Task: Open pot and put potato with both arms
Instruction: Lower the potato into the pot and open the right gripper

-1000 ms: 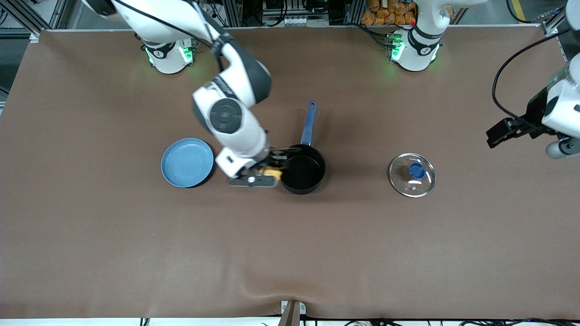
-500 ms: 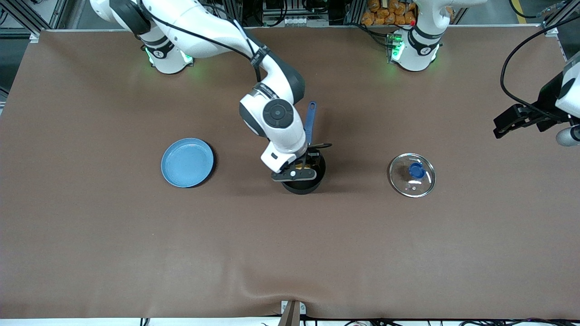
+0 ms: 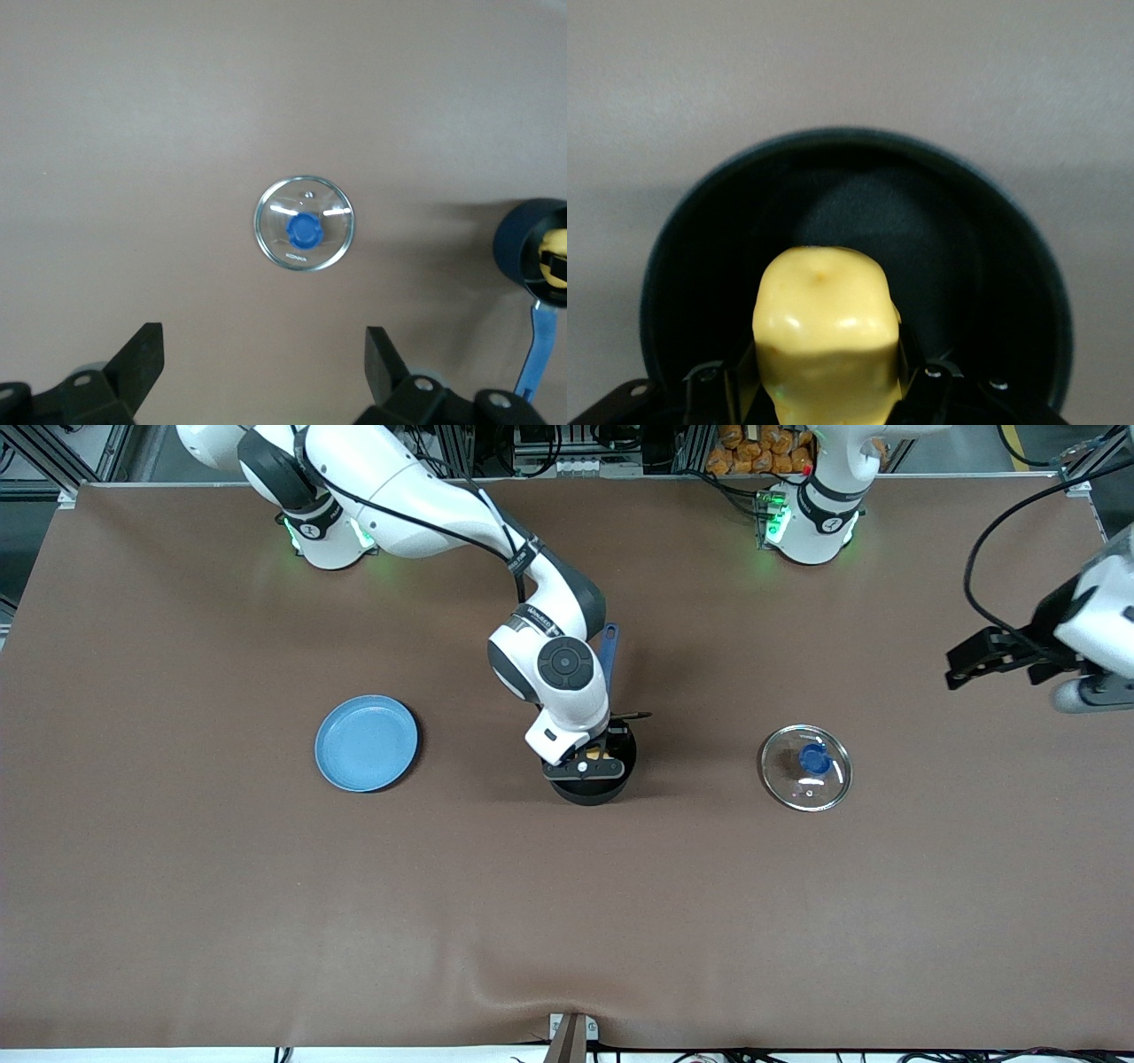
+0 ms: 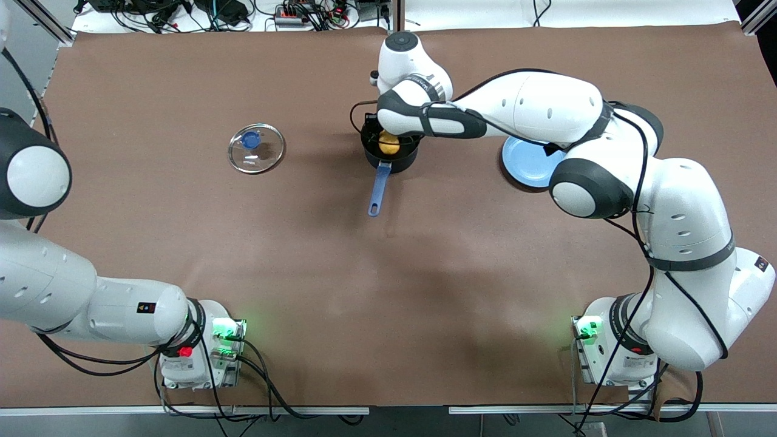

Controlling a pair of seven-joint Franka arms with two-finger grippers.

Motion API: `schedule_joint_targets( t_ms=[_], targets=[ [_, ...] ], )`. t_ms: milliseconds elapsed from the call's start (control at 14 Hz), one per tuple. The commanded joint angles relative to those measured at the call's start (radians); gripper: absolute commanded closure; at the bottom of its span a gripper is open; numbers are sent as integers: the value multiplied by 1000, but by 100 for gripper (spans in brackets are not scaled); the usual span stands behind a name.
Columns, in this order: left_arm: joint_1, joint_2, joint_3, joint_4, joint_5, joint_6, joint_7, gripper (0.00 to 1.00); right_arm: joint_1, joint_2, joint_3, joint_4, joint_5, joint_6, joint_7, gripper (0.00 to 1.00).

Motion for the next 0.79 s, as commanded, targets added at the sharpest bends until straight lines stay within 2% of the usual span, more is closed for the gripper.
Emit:
schedule_joint_targets(
  t_ms=[0,643,714],
  targets=[
    [-17,-46,-5,-41,-10,-4,8,0,19,40,-3,41,-21,-10,42,100],
    [-5,-28,-5,-35,-16,-5,-27,0,20,91,-3,44,-21,73,65,100],
    [-7,-26,-5,-33,-15,-5,-26,0,19,91,-3,44,-23,68,64,91]
  ],
)
